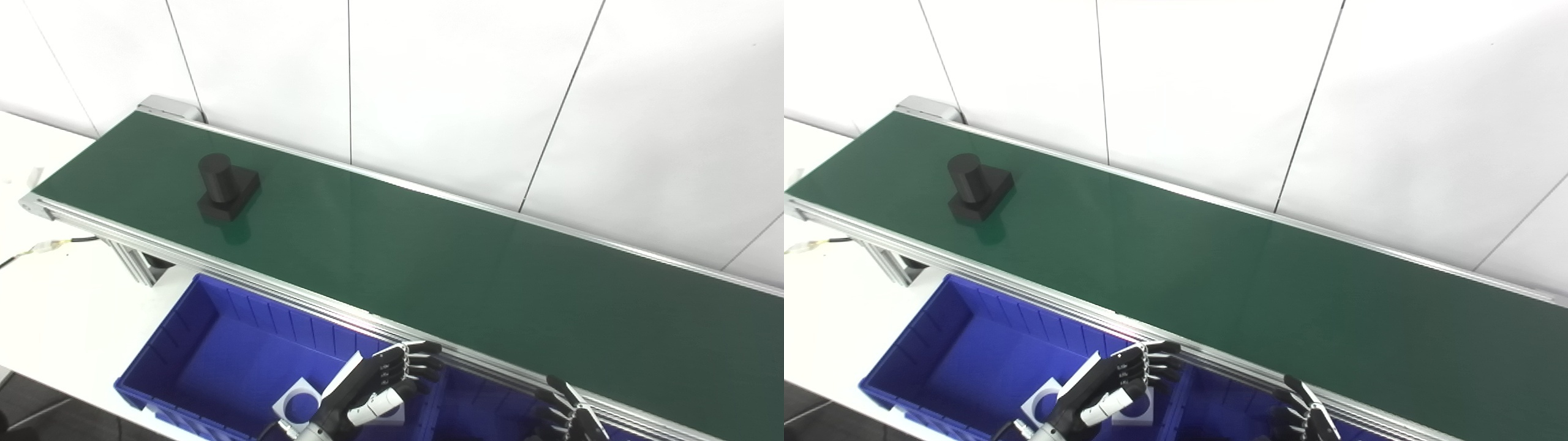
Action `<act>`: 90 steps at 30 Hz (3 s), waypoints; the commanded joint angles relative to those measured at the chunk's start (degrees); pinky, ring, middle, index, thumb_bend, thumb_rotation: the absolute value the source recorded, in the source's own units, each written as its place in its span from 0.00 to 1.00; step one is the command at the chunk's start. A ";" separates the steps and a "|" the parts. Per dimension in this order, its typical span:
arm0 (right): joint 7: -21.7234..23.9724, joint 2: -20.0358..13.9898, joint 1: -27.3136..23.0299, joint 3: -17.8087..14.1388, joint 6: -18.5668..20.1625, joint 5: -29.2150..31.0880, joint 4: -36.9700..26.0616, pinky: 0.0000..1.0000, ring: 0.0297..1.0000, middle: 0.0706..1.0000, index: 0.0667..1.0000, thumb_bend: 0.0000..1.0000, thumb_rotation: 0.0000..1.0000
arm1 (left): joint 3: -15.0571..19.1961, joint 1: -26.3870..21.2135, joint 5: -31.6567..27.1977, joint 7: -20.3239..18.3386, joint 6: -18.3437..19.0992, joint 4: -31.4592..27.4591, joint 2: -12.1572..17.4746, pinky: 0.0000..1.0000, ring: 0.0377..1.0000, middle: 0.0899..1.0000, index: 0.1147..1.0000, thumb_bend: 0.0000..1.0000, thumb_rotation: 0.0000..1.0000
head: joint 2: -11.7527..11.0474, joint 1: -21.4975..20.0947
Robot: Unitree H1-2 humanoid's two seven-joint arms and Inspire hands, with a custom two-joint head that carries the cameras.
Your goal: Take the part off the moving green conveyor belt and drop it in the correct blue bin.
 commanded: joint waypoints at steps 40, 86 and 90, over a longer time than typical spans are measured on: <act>0.76 -0.22 -2.18 -2.57 -5.20 2.16 3.42 0.63 0.73 0.79 0.87 0.52 0.39 | -0.76 -3.74 2.21 2.84 -5.39 5.24 -1.73 0.57 0.65 0.68 0.73 0.77 0.73 | -5.36 3.67; 4.32 -4.64 -4.30 -3.71 0.51 0.53 -22.02 0.51 0.62 0.66 0.69 0.66 0.42 | -1.18 -4.20 2.25 3.06 -5.35 6.02 -2.16 0.58 0.65 0.68 0.73 0.75 0.72 | -4.58 2.53; 4.39 -3.87 -6.41 -3.86 3.00 1.02 -23.28 0.50 0.63 0.67 0.69 0.71 0.43 | -1.16 -4.12 2.23 3.15 -5.24 5.84 -2.16 0.58 0.66 0.68 0.73 0.77 0.73 | -4.40 2.00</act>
